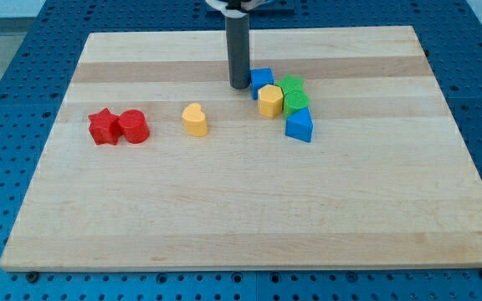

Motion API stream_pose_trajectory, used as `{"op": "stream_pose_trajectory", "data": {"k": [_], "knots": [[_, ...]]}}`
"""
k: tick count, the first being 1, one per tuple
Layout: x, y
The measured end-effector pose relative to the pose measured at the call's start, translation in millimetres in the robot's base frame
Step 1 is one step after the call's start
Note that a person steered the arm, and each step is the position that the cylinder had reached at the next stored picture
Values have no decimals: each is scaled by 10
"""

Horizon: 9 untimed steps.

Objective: Touch the left side of the yellow heart

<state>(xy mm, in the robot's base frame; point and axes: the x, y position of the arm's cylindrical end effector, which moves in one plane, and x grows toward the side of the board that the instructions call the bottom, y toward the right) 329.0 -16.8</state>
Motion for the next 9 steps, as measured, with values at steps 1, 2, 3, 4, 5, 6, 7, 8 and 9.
{"op": "stream_pose_trajectory", "data": {"k": [1, 2, 3, 4, 5, 6, 7, 8, 9], "knots": [[0, 77], [0, 68], [0, -171], [51, -497], [193, -715], [240, -861], [266, -970], [377, -993], [498, -1011]]}}
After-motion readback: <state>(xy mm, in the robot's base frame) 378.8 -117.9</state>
